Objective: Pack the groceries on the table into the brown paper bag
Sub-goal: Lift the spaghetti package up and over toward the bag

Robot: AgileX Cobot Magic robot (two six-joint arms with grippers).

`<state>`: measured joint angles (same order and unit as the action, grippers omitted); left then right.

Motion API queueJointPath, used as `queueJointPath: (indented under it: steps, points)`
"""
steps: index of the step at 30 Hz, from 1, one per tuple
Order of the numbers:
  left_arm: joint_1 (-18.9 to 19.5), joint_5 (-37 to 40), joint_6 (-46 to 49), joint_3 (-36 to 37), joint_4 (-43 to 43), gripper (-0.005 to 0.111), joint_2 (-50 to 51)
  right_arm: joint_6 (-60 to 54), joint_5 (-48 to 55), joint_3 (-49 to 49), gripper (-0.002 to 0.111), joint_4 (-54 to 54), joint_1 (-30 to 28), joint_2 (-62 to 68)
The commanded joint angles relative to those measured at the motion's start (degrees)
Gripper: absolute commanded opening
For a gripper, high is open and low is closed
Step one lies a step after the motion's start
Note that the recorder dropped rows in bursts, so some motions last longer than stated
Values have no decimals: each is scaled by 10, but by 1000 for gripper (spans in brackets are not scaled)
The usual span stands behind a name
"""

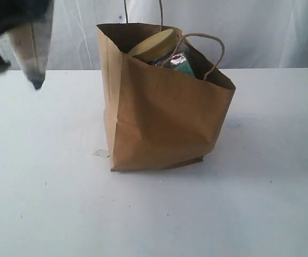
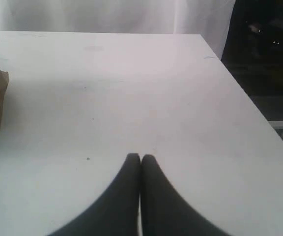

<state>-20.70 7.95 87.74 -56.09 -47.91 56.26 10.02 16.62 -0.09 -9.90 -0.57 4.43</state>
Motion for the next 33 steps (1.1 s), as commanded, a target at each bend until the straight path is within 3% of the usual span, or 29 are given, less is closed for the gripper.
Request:
queueJointPath:
  steps: [1, 4, 6, 10, 12, 15, 17, 21, 27, 33]
  points:
    - [-1, -64, -151, -111, -156, 0, -22, 2, -2, 1, 0, -2, 2, -3]
    - [-1, -25, -222, -174, -198, 0, 1, 2, -2, 1, 0, -2, 2, -3]
    - [-1, 53, -254, -217, -257, 0, 34, 2, -2, 1, 0, -2, 2, -3]
    - [-1, 111, -166, -296, -471, 0, 131, 2, -2, 1, 0, -2, 2, -3]
    - [-15, 180, -107, -322, -520, 0, 172, 2, -2, 1, 0, -2, 2, -3]
    - [-71, 175, -2, -359, -520, 0, 212, 2, -2, 1, 0, -2, 2, -3]
    - [-146, 101, 79, -394, -520, 0, 249, 2, -2, 1, 0, -2, 2, -3]
    - [-210, 53, 191, -431, -520, 0, 300, 2, -2, 1, 0, -2, 2, -3]
    - [-247, 41, 252, -467, -520, 0, 362, 2, -2, 1, 0, -2, 2, -3]
    - [-247, 41, 179, -465, -520, 0, 352, 2, -2, 1, 0, -2, 2, -3]
